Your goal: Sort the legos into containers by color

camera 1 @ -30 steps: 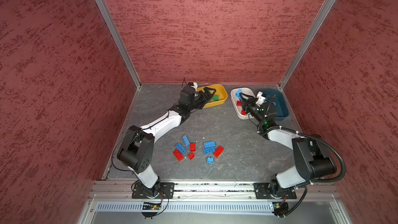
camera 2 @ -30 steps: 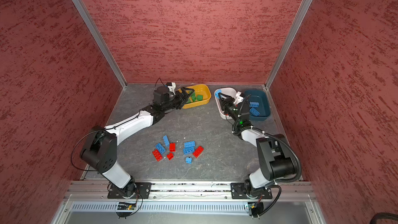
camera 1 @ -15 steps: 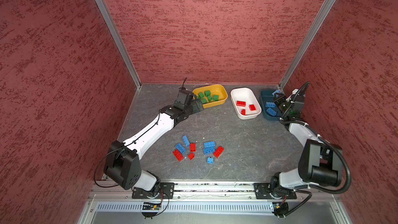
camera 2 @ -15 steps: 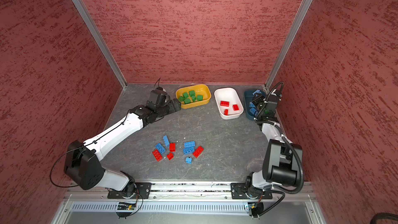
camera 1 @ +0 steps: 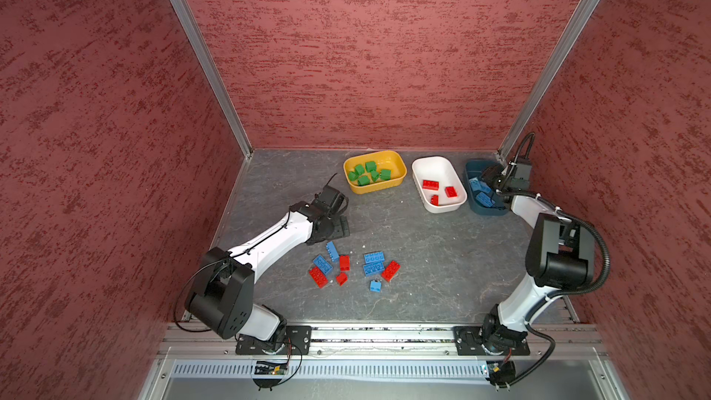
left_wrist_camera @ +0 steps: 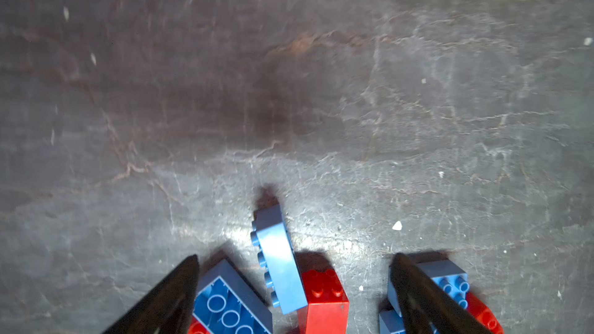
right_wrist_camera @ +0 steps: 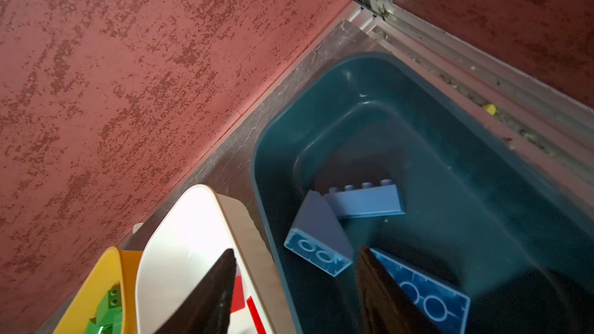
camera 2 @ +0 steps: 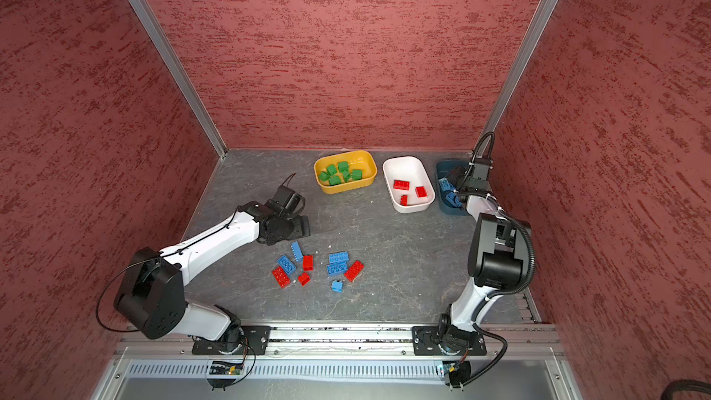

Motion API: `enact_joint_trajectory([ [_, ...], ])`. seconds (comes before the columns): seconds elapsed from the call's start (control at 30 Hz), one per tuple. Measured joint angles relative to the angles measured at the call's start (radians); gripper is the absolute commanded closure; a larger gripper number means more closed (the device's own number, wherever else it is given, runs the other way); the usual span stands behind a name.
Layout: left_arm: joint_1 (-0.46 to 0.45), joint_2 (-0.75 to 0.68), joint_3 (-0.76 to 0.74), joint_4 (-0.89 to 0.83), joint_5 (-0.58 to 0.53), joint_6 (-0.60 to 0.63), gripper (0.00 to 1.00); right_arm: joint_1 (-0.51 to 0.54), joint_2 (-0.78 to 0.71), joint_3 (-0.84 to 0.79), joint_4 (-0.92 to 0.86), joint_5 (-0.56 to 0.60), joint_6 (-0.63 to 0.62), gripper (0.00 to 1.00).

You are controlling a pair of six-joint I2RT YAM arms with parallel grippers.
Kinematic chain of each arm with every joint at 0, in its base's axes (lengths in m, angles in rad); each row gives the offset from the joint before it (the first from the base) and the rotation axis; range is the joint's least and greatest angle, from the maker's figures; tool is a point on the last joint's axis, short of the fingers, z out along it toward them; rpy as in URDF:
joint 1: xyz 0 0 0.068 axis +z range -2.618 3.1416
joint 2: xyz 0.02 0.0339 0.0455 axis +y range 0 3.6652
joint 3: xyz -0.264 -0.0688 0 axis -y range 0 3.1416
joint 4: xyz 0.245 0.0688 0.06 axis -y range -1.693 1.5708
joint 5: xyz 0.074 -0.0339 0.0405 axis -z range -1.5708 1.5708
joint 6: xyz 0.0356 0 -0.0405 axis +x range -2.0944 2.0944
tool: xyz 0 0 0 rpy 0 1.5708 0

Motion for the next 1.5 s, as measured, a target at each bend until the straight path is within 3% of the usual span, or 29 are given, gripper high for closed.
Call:
enact_joint_trajectory([
  [0.43,-0.015,0.245,0.015,0.01,0.013,-0.079,0.58,0.07,-0.294,-0.113,-0.091,-0.007,-0.058,0.06],
  [0.73,-0.051,0.223,0.028,0.04,0.01,-0.092,0.79,0.169,-0.448,-0.211,-0.094,-0.077,-0.143,0.04],
  [0.87,-0.054,0.174,0.054,0.084,0.017,-0.094,0.81,0.257,-0.492,-0.274,-0.052,-0.113,-0.146,0.04],
  [1.17,-0.056,0.176,0.325,0.198,0.055,-0.055,0.8,0.479,-0.483,-0.368,0.082,-0.253,-0.141,0.04],
  [1.5,-0.076,0.23,0.471,0.335,0.153,-0.087,0.78,0.643,-0.297,-0.256,0.14,-0.439,-0.212,0.05],
])
